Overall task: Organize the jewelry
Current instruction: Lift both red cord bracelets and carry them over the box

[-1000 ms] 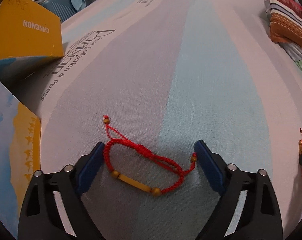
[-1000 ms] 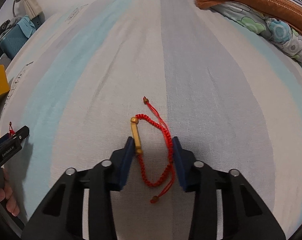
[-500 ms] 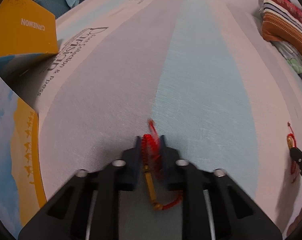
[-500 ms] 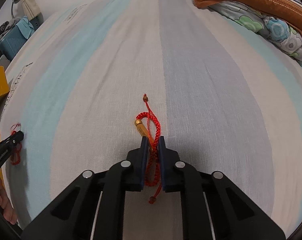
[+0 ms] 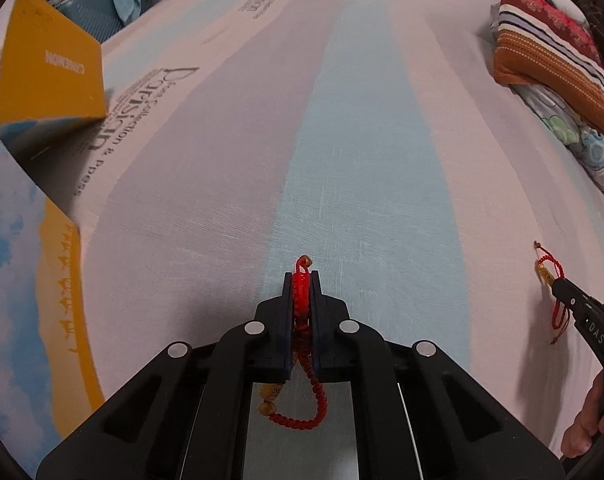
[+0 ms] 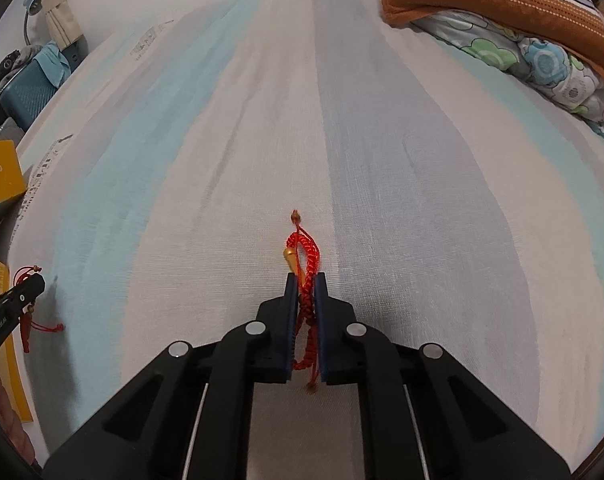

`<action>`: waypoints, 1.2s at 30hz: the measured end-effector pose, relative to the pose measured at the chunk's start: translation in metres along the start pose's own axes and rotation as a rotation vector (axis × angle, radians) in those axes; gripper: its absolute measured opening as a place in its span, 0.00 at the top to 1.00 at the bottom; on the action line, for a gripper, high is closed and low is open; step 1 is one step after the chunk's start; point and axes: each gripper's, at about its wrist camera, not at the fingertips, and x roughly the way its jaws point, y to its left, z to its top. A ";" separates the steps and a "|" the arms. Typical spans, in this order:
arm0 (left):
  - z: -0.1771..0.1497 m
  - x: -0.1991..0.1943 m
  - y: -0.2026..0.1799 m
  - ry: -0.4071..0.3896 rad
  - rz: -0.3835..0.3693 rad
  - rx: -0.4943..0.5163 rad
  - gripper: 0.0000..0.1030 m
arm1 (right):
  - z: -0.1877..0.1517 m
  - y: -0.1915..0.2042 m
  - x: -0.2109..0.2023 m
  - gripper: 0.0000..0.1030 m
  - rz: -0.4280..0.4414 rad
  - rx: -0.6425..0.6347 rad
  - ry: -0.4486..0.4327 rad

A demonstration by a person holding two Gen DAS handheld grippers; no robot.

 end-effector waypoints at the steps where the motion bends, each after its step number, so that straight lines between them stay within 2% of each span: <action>1: 0.000 -0.003 0.001 -0.004 0.000 0.004 0.95 | 0.000 0.000 -0.002 0.93 0.000 -0.001 -0.003; 18: -0.017 -0.075 0.017 -0.095 -0.030 0.051 0.94 | -0.004 0.037 -0.070 0.93 -0.006 -0.040 -0.103; 27: -0.026 -0.124 0.042 -0.151 -0.046 0.021 0.95 | -0.010 0.062 -0.112 0.93 0.010 -0.046 -0.153; 36: -0.035 -0.160 0.079 -0.192 -0.026 -0.006 0.94 | -0.025 0.115 -0.142 0.93 0.049 -0.097 -0.187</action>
